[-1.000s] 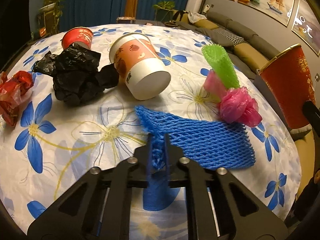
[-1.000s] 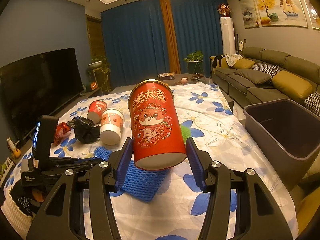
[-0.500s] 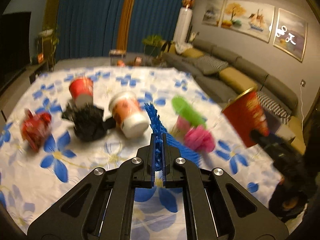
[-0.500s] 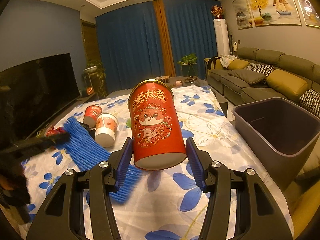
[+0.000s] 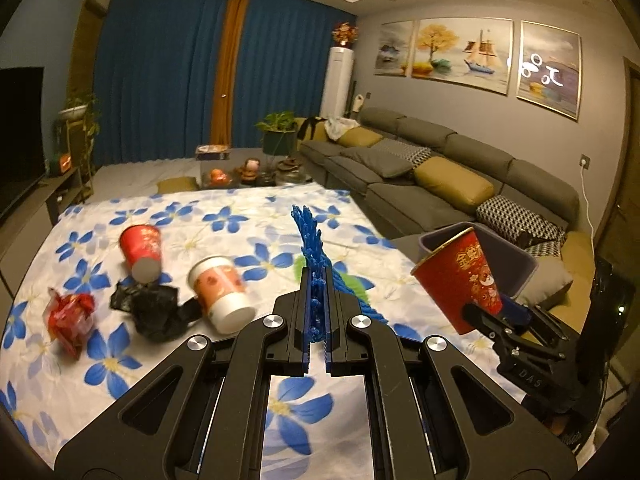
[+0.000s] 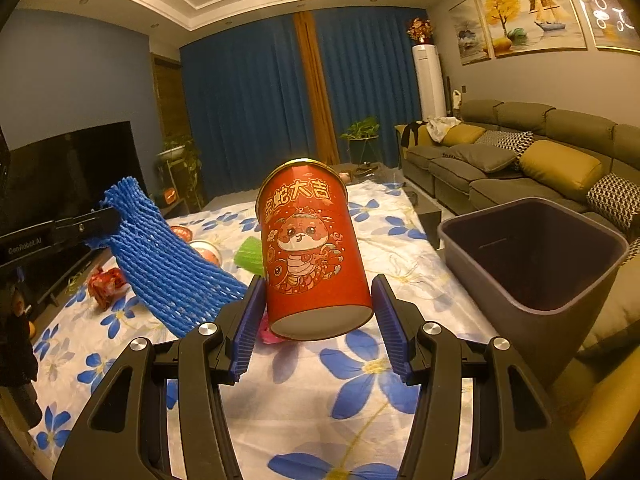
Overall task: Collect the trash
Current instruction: 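Carry the red can and blue foam net over the grey bin with both tools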
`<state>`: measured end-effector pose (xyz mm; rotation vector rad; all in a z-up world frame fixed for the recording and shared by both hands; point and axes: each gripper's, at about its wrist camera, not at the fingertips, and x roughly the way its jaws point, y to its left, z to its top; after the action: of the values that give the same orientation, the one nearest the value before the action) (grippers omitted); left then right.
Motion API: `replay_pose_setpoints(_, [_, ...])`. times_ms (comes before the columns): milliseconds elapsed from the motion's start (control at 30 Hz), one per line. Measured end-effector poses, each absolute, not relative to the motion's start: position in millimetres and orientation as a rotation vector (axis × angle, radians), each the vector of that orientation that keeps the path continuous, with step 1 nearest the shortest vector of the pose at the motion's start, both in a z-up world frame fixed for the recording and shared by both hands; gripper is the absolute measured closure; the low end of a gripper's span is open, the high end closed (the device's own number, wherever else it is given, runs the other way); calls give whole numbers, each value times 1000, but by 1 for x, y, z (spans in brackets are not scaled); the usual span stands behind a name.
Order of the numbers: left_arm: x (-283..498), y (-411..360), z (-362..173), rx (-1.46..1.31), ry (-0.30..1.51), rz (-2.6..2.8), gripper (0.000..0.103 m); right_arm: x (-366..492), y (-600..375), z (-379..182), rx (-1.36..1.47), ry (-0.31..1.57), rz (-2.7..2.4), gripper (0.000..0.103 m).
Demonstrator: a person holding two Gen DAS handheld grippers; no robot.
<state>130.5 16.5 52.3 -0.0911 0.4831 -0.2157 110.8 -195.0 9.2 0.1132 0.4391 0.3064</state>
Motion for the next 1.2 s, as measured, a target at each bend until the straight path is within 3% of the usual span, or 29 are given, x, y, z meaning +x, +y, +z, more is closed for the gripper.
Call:
replay_pose_setpoints(633, [206,-125,79,6,458,-481,99,132,-285,27,158,355,68,49])
replay_pose_setpoints(1200, [279,-225,46,23,515,-578,99,152,-341,19,187,356,-80,49])
